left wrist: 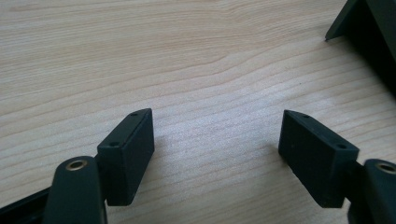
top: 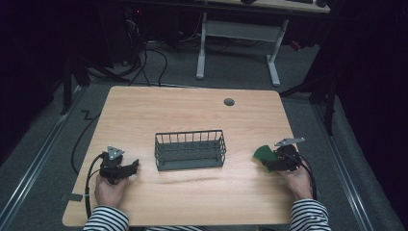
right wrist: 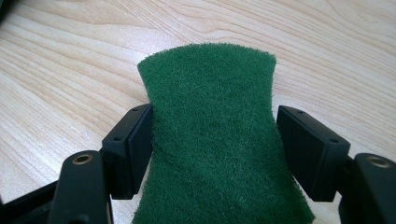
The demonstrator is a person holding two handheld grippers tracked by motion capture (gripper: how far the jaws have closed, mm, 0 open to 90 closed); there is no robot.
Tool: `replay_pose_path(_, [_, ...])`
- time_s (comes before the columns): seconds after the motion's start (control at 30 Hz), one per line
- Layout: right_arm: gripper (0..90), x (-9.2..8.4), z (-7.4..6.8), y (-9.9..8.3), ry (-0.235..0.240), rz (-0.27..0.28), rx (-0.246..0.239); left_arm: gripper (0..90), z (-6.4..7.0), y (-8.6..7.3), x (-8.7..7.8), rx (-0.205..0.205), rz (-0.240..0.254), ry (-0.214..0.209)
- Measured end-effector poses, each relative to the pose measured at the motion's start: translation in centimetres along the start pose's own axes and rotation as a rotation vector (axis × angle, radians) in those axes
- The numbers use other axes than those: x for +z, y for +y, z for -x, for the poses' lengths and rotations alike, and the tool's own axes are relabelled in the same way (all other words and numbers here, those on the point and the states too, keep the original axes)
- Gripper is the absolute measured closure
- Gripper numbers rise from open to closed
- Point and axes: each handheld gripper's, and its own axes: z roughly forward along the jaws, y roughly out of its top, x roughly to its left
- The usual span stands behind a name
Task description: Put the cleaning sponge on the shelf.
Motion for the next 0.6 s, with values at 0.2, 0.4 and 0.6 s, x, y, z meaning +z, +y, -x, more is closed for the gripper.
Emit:
replay_pose_path(0.2, [30.4, -0.3, 0.1, 0.0, -0.009, 0.016, 0.009, 27.3, 0.0, 0.0, 0.0, -0.001, 0.000, -0.001])
replay_pose_path(0.4, [30.5, -0.7, -0.1, 0.1, -0.011, 0.043, 0.022, 27.1, 0.0, 0.0, 0.0, 0.000, -0.001, -0.003])
replay_pose_path(0.6, [30.6, -1.5, -1.0, 0.7, 0.000, 0.090, 0.031, 26.9, 0.0, 0.0, 0.0, 0.001, -0.001, -0.003])
